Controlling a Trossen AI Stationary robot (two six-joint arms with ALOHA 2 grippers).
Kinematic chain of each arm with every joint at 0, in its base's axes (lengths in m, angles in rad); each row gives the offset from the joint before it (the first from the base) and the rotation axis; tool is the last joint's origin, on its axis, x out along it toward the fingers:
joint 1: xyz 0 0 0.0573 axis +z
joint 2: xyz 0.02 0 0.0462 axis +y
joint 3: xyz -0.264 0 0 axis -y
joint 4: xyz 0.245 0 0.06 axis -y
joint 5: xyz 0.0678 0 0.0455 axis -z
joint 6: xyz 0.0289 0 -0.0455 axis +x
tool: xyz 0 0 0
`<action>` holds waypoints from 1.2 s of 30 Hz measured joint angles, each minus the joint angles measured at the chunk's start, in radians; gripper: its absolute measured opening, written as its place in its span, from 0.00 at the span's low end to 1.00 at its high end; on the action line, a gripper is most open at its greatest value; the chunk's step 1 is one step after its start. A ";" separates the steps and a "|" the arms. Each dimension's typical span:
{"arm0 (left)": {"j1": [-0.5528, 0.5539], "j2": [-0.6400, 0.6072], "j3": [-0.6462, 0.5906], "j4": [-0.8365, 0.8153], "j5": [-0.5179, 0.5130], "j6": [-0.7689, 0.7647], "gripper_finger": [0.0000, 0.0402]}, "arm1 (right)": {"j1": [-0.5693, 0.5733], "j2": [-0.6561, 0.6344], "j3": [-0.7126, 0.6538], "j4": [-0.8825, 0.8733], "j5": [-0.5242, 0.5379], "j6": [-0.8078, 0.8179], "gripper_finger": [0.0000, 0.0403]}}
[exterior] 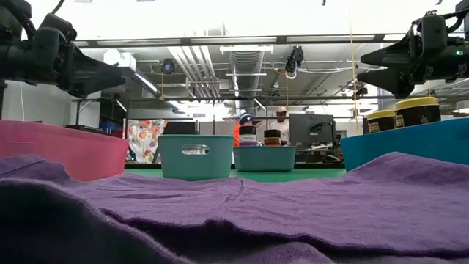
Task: Sort spices by type
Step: Return to Home Position
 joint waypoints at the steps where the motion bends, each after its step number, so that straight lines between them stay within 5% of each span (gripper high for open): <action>1: 0.000 0.003 0.000 0.000 0.000 0.000 0.57 | 0.000 0.000 0.000 0.000 0.000 0.001 0.81; 36: 0.000 0.015 0.002 0.003 0.001 0.000 0.57 | 0.000 0.001 0.000 0.000 -0.001 -0.002 0.75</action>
